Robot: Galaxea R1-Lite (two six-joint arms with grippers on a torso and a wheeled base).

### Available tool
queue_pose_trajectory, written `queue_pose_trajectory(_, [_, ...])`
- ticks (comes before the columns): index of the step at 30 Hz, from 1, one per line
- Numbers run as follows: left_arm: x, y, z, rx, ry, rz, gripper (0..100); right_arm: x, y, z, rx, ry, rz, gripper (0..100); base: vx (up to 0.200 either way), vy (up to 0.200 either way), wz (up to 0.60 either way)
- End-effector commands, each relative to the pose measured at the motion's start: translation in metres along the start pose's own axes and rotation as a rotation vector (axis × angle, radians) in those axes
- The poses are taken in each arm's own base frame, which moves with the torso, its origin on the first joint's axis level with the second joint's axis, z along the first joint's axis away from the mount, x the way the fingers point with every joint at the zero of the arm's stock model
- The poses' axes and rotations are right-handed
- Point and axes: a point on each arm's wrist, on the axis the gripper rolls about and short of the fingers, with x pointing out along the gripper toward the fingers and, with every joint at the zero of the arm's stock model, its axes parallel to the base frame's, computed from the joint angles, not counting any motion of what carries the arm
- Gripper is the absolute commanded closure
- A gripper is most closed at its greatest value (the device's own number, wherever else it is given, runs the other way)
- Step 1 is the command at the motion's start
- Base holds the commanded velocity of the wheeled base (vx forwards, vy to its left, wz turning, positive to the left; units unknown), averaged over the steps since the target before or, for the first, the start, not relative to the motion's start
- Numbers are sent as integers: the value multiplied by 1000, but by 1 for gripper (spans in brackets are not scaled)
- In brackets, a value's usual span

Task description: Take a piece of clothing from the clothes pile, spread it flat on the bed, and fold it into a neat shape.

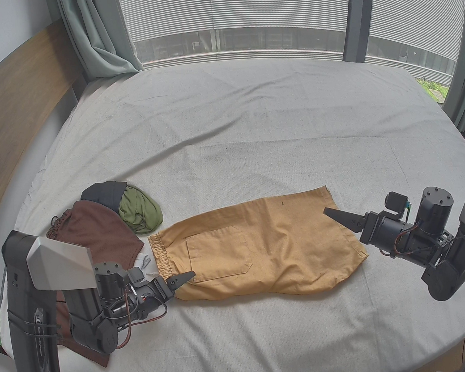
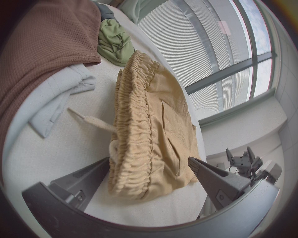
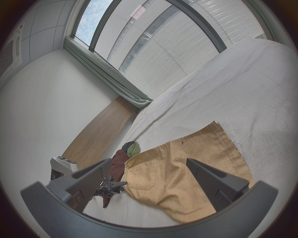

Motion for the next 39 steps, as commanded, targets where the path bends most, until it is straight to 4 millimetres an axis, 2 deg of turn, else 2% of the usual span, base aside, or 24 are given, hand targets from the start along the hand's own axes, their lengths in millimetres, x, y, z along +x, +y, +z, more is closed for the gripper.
queue_pose_trajectory(1, [7, -11, 11, -28, -52, -33, 0, 0, -1, -1, 1, 3, -2, 0, 0, 0, 0])
queue_pose_trajectory(6, [10, -11, 18, -49, -83, -42, 0, 0, -1, -1, 1, 3, -2, 0, 0, 0, 0])
queue_pose_trajectory(20, [11, -9, 17, -50, -84, -32, 0, 1, -2, -4, 6, 13, -4, 0, 0, 0, 0])
queue_pose_trajectory(21, [11, -9, 17, -52, -85, -31, 100, 1, -1, -4, 6, 14, -3, 0, 0, 0, 0])
queue_pose_trajectory(30, [12, -5, 16, -51, -83, -25, 100, 2, -4, -8, 10, 27, -11, 0, 0, 0, 0])
queue_pose_trajectory(39, [8, -13, 23, -25, -107, -44, 100, 5, -19, -22, 37, 75, -49, 0, 0, 0, 0])
